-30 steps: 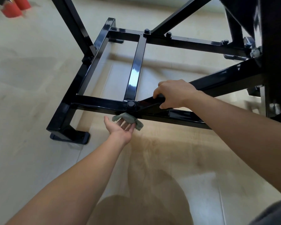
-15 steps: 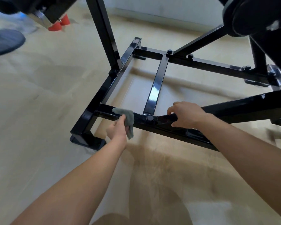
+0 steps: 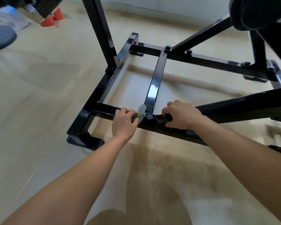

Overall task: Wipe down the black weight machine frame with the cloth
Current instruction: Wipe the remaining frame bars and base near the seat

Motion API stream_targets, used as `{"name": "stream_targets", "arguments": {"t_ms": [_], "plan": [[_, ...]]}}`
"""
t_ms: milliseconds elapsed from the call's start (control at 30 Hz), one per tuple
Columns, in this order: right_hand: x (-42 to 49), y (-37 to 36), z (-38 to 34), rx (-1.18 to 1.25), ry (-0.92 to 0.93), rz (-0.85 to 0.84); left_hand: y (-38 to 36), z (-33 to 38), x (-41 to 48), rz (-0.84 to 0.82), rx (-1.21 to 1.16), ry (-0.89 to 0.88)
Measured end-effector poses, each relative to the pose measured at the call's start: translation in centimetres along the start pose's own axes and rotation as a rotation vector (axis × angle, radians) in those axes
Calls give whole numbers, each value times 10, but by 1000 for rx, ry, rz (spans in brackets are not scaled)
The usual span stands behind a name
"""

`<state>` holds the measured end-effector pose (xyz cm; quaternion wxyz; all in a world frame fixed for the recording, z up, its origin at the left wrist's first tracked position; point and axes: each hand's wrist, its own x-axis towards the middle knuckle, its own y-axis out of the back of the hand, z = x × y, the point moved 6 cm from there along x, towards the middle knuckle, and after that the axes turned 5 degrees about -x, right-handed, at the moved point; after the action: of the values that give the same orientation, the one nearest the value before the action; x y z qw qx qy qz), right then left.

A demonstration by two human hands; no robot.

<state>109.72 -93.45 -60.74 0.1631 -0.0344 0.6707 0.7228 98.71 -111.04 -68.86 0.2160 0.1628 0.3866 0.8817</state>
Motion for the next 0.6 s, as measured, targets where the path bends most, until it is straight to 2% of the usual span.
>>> {"name": "stream_targets", "arguments": {"t_ms": [67,300,600], "plan": [[0,1,-2,9,1,-4,8,-5,2,3,62,-35],[-3,5,-7,12,14,5,26,-28,7,72,113,92],[-7,4,-8,-12,-17,19,-4,16,0,-124,44,-91]]}}
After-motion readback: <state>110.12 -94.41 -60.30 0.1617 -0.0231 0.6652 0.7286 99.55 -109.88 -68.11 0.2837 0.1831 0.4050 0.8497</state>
